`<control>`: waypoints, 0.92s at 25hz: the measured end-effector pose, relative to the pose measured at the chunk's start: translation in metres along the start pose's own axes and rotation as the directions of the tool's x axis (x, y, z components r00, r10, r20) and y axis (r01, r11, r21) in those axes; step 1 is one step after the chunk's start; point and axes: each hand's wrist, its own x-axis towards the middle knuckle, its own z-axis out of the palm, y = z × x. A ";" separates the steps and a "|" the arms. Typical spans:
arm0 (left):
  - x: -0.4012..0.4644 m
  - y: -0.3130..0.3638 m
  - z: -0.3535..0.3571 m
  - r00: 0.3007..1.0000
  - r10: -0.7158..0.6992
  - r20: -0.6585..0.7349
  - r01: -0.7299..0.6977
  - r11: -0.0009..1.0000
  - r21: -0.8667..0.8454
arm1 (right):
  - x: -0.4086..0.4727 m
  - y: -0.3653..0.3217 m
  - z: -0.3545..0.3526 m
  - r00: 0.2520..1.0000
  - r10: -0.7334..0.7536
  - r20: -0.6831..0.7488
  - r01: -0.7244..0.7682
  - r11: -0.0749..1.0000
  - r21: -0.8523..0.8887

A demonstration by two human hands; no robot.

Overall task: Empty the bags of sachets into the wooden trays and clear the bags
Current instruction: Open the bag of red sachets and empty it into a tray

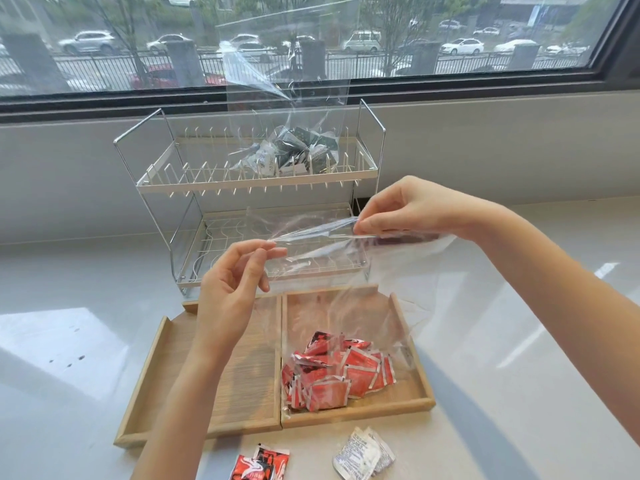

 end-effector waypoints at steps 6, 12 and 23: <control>0.004 0.000 0.001 1.000 0.023 0.002 -0.023 0.998 0.053 | -0.004 -0.016 -0.009 0.967 -0.175 -0.188 0.203 0.969 0.141; 0.002 -0.002 0.000 0.999 0.053 0.002 -0.053 0.998 0.036 | 0.000 -0.001 -0.010 0.986 0.100 0.133 -0.083 0.989 -0.125; 0.011 -0.002 0.000 0.998 0.060 -0.031 -0.057 0.995 0.079 | -0.009 -0.001 -0.027 0.993 -0.056 -0.107 0.066 0.993 0.099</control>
